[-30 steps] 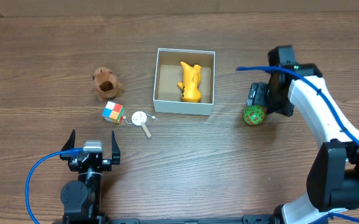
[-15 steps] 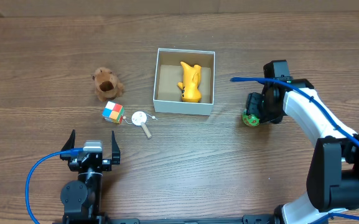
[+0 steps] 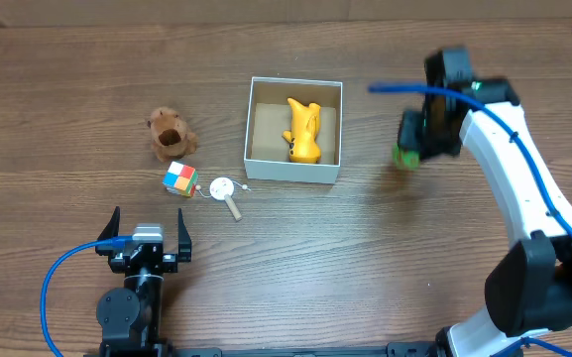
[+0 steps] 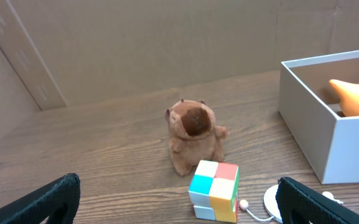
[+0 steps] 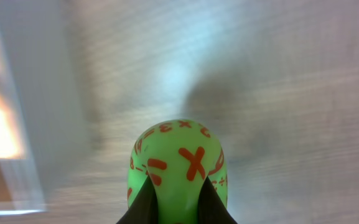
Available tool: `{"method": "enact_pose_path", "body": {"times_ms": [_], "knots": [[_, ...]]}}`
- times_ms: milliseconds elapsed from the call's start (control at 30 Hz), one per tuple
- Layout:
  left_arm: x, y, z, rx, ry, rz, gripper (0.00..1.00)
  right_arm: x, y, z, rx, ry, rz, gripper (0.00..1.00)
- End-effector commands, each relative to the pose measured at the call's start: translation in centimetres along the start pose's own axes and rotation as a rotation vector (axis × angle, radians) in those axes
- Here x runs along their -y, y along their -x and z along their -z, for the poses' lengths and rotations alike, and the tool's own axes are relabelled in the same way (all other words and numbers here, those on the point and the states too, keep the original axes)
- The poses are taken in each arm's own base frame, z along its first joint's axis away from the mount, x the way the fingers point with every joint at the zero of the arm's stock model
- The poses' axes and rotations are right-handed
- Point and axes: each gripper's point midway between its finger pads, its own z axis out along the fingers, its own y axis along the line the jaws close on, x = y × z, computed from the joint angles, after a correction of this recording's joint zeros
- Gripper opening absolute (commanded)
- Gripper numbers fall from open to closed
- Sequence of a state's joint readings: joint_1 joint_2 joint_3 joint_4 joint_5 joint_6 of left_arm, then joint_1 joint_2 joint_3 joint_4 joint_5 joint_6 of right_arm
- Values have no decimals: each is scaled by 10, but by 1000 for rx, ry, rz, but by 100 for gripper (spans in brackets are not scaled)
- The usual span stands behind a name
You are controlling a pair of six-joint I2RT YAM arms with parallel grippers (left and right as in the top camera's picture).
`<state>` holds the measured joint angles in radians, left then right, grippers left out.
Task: Pack container
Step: 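Carry the green ball into the box, release, and raise the right arm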
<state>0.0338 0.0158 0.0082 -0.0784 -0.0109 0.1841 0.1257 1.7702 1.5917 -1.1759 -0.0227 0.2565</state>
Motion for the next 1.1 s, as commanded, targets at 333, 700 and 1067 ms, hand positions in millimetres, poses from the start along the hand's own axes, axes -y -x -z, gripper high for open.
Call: {"method": "enact_pose_path", "body": {"times_ms": [333,700,1067], "knots": [[0,1,0,9,-4,-10,100,-162,17,62,259,226,334,4],[0,1,0,9,-4,-10,100,-210,-3,8,212,221,430,4],[0,1,0,9,-4,-10,100,-229,-8,-23,190,239,471,27]]}}
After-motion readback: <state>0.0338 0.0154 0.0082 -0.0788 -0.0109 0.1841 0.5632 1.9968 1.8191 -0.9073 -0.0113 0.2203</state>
